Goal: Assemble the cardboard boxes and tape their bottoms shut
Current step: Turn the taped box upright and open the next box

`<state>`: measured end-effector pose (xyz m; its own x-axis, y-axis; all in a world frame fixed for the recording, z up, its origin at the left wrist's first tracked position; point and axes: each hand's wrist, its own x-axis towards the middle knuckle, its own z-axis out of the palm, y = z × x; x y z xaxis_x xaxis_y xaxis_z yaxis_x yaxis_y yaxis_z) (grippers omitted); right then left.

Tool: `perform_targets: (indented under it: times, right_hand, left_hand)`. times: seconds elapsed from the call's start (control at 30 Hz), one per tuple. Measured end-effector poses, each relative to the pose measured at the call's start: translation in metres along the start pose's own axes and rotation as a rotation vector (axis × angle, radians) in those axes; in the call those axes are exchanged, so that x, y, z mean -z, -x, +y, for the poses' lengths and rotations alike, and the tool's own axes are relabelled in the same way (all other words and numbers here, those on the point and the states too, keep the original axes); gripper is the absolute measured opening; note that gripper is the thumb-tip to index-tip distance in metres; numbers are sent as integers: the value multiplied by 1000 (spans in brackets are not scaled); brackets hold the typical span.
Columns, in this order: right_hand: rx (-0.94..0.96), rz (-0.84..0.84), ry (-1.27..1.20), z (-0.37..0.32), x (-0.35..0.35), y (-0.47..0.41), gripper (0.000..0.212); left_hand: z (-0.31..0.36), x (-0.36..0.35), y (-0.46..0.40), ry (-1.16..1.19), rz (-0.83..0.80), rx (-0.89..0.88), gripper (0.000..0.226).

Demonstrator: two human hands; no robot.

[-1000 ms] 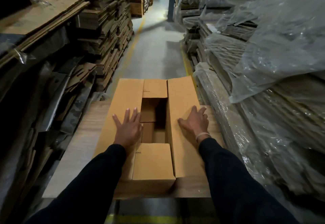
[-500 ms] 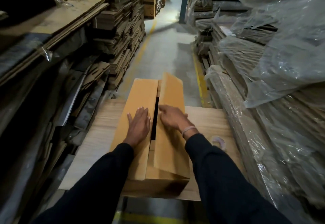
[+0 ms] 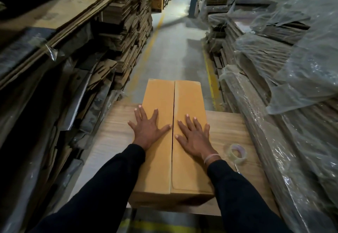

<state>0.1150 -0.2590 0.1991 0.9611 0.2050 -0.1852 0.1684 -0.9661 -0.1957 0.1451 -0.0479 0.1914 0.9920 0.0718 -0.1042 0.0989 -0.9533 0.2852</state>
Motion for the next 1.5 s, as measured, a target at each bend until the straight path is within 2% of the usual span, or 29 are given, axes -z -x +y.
perform_targets:
  times: [0.13,0.23,0.43,0.6,0.83,1.13,1.5]
  right_hand:
    - [-198,59,-276,13,11,-5,117]
    - [-226,37,-367,19,19,-15,129]
    - [-172,63,-364,40,29,-43,114]
    - [-86,11,-566,79,30,-61,105]
    - [73,-8,-725,92,21,-64,99]
    - [382,-156,-657,38,29,-48,94]
    - [641,-351,-546,-64,3,51,94]
  left_hand:
    - [7,-8,-8,-20,41,36,105]
    - [12,-11,-16,-33,51,61,103]
    - [30,-6,-38,-8,68,162,110]
    - [38,-3,-41,24,44,321,130]
    - [50,3,-2,163,45,432,131]
    - [17,11,105,392,134,740,125]
    - [-26,13,279,386,283,1084,120]
